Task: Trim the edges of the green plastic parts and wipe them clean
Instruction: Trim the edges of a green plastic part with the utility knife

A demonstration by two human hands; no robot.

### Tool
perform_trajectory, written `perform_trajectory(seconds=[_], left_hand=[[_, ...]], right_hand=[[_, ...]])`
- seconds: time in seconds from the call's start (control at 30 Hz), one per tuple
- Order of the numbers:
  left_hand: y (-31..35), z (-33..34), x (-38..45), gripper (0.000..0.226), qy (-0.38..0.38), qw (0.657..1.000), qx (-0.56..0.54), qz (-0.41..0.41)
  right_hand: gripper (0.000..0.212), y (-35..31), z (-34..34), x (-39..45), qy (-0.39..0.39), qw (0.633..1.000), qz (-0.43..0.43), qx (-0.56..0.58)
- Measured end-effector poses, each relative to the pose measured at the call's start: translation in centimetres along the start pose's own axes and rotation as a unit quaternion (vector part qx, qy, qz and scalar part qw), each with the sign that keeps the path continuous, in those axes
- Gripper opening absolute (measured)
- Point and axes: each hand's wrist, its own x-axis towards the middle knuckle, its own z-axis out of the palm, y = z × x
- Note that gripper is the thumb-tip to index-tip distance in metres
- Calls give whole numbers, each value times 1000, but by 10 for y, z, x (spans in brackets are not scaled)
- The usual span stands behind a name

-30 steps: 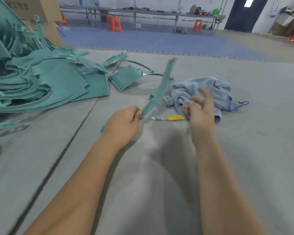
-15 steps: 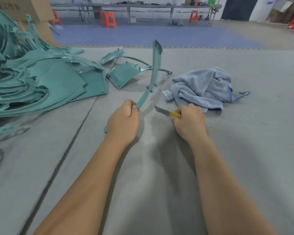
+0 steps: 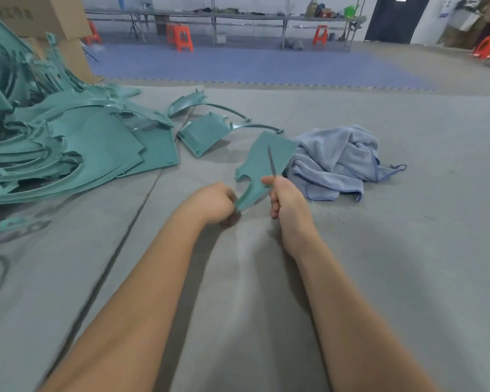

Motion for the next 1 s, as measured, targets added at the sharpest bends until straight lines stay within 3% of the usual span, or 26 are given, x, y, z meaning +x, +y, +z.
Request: perform_trajectory(seconds=[0.07, 0.17, 0.4, 0.57, 0.73, 0.87, 1.0], left_hand=[[-1, -6, -7, 17, -88, 993, -78, 33], [-8, -2, -15, 16, -121, 981, -132, 72], [-20, 24, -23, 16, 66, 941, -322, 78], [-22, 27, -20, 22, 150, 947, -275, 68], [-19, 29, -21, 21, 149, 932, -326, 57], [-16, 26, -27, 26, 133, 921, -361, 53], [-15, 27, -30, 34, 104, 893, -435, 51]], right_hand=[[18, 4, -2, -2, 1, 999, -36, -37], [19, 4, -3, -5, -15, 999, -49, 0], [29, 4, -2, 1, 14, 998, -7, 59], [21, -3, -3, -5, -23, 997, -23, 68], [42, -2, -1, -6, -49, 998, 4, 33], [22, 1, -2, -5, -67, 997, -12, -25], [15, 0, -8, -4, -105, 994, -12, 18]])
